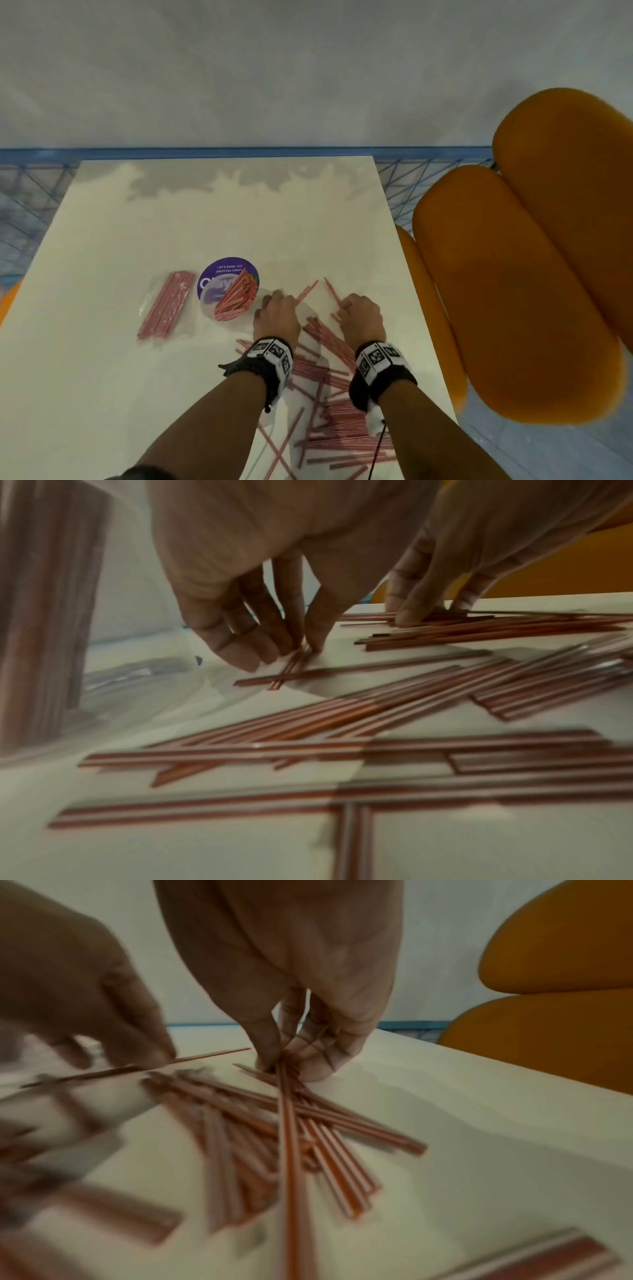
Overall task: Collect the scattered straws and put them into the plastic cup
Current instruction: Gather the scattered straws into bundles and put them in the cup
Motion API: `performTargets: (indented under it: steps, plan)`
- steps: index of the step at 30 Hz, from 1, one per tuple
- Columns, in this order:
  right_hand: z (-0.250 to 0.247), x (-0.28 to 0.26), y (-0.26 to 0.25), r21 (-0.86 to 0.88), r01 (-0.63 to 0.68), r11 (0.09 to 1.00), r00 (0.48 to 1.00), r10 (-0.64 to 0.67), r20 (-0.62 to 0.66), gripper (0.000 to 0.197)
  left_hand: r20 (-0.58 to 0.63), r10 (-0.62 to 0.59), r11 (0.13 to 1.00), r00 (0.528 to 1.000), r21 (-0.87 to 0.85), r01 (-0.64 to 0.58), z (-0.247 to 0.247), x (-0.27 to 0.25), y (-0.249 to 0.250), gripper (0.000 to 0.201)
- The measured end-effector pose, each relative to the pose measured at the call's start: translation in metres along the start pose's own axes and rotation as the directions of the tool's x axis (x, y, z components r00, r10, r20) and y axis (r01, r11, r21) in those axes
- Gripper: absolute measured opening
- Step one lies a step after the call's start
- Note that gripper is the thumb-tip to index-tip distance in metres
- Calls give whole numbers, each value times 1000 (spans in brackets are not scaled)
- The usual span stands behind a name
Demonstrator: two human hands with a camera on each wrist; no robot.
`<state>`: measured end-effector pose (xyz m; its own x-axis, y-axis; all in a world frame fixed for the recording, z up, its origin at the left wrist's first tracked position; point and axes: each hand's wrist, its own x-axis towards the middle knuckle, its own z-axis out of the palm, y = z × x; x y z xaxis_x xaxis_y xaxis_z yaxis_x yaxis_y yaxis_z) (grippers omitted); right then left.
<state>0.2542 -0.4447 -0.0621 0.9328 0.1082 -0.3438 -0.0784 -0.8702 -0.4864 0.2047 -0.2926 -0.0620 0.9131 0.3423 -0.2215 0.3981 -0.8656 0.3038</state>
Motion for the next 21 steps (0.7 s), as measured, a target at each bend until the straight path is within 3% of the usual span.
performTargets:
  steps: [2, 4, 6, 9, 12, 15, 18, 21]
  plan:
    - [-15, 8, 12, 111, -70, 991, 996, 75, -45, 10, 3, 15, 1000, 1000, -21, -15, 0, 1, -5, 30]
    - [-25, 12, 17, 120, -68, 990, 997, 72, -32, 13, -4, 61, 997, 998, -36, -61, 1, 1, -9, 29]
    - [-28, 15, 24, 134, -69, 989, 997, 70, -8, 14, 17, 152, 988, 988, -33, -152, 5, 3, -6, 29]
    - [-30, 17, 35, 206, -79, 975, 993, 95, -72, 12, 70, 298, 954, 952, -54, -294, 9, 5, 1, 31]
    - [-32, 12, 40, 194, 35, 980, 997, -22, -70, 12, 127, 398, 917, 909, -93, -389, 6, -1, 3, 26]
    - [-36, -1, 40, 83, 147, 986, 987, -152, 58, 32, 178, 493, 870, 852, -75, -488, 1, -13, -4, 38]
    - [-34, -29, 52, -159, 109, 981, 971, -70, 230, 87, 220, 564, 822, 796, -52, -567, 1, -18, -13, 44]
    - [-16, -55, 64, -111, 215, 970, 965, -195, 174, 79, 192, 591, 804, 783, -58, -592, 6, -20, -14, 31]
